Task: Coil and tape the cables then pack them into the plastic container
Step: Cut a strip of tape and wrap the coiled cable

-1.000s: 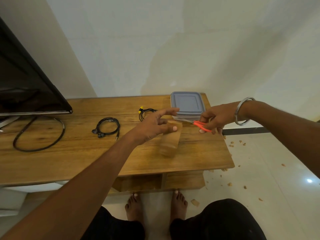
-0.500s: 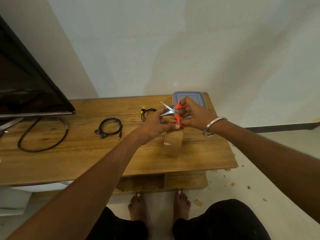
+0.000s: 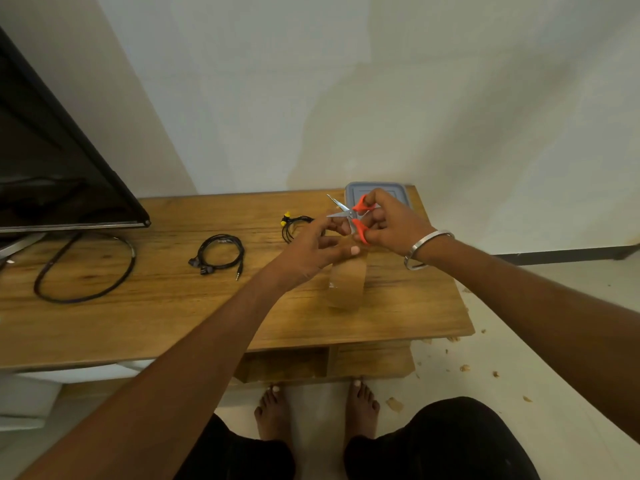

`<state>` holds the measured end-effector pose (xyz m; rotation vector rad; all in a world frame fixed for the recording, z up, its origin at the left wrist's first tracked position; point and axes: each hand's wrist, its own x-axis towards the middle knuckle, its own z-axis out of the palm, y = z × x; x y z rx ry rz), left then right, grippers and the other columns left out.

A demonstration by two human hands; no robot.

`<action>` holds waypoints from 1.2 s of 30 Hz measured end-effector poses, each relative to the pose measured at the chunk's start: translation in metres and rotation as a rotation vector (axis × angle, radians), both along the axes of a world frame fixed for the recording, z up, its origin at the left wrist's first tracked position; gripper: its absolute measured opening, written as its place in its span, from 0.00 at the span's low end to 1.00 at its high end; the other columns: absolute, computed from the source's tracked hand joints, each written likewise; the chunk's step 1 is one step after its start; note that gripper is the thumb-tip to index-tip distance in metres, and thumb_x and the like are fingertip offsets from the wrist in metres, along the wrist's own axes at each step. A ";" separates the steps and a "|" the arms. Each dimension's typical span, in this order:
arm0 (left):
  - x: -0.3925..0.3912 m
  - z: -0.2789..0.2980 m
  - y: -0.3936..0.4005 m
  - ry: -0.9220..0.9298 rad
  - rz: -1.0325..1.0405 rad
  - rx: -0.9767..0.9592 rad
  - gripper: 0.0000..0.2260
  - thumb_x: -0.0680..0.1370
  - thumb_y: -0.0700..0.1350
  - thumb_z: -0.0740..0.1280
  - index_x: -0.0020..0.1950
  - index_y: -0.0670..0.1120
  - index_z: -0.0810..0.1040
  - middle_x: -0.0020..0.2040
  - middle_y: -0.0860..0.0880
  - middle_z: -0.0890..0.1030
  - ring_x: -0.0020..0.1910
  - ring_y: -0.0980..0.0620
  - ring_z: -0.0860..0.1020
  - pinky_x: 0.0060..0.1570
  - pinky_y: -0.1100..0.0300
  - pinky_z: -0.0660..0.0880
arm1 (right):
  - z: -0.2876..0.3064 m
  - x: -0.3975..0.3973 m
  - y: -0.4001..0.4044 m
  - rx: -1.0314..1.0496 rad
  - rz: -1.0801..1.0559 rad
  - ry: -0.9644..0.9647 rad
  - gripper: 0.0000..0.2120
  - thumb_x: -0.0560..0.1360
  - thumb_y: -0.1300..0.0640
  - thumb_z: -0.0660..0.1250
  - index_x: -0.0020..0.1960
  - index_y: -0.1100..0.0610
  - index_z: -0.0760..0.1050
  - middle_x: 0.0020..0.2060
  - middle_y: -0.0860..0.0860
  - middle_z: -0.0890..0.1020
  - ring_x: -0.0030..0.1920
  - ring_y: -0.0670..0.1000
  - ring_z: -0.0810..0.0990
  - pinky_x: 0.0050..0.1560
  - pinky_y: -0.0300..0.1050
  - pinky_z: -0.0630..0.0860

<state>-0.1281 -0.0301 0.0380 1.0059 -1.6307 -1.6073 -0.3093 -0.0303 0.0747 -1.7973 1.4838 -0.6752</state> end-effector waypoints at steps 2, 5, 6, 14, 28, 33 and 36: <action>0.001 0.000 0.001 -0.008 -0.032 -0.048 0.08 0.75 0.34 0.71 0.52 0.39 0.75 0.52 0.48 0.79 0.51 0.56 0.81 0.48 0.64 0.76 | 0.002 0.000 -0.001 0.009 0.002 0.002 0.16 0.72 0.65 0.69 0.53 0.54 0.65 0.40 0.48 0.79 0.37 0.45 0.78 0.39 0.35 0.76; 0.005 -0.002 0.001 -0.036 -0.076 -0.181 0.08 0.76 0.35 0.70 0.54 0.35 0.80 0.56 0.41 0.80 0.58 0.50 0.79 0.59 0.62 0.75 | 0.001 0.000 -0.003 0.025 -0.019 -0.018 0.17 0.71 0.66 0.70 0.53 0.54 0.66 0.39 0.48 0.79 0.37 0.45 0.78 0.42 0.39 0.77; 0.006 -0.003 0.002 -0.038 -0.086 -0.209 0.09 0.76 0.35 0.69 0.55 0.35 0.81 0.58 0.41 0.80 0.60 0.50 0.78 0.61 0.61 0.74 | 0.000 0.001 -0.004 0.031 -0.021 -0.018 0.17 0.71 0.66 0.70 0.53 0.54 0.66 0.39 0.48 0.79 0.37 0.46 0.78 0.43 0.41 0.78; 0.007 -0.010 0.000 -0.081 -0.075 -0.191 0.12 0.76 0.40 0.71 0.59 0.42 0.82 0.62 0.48 0.81 0.63 0.52 0.77 0.68 0.48 0.71 | 0.001 0.001 -0.007 0.049 -0.010 -0.025 0.17 0.71 0.67 0.70 0.54 0.56 0.67 0.42 0.46 0.79 0.37 0.44 0.79 0.36 0.34 0.78; 0.002 0.000 -0.001 -0.109 -0.129 -0.123 0.16 0.76 0.35 0.70 0.64 0.42 0.79 0.64 0.50 0.79 0.63 0.59 0.76 0.65 0.64 0.72 | 0.017 -0.008 -0.008 0.127 -0.031 -0.071 0.16 0.71 0.69 0.68 0.54 0.56 0.68 0.48 0.68 0.80 0.44 0.61 0.79 0.43 0.40 0.81; 0.005 0.001 -0.004 -0.109 -0.144 -0.029 0.19 0.76 0.39 0.71 0.67 0.46 0.77 0.65 0.52 0.78 0.64 0.59 0.75 0.64 0.63 0.73 | 0.012 -0.019 -0.012 0.065 -0.138 -0.063 0.12 0.75 0.56 0.68 0.55 0.55 0.69 0.44 0.57 0.83 0.41 0.54 0.83 0.45 0.49 0.82; 0.004 0.004 -0.006 -0.101 -0.148 0.007 0.19 0.75 0.38 0.71 0.66 0.47 0.78 0.65 0.53 0.78 0.64 0.57 0.75 0.63 0.61 0.74 | 0.018 -0.036 -0.006 0.094 -0.035 0.121 0.07 0.77 0.54 0.64 0.53 0.51 0.68 0.43 0.51 0.80 0.36 0.48 0.80 0.33 0.34 0.78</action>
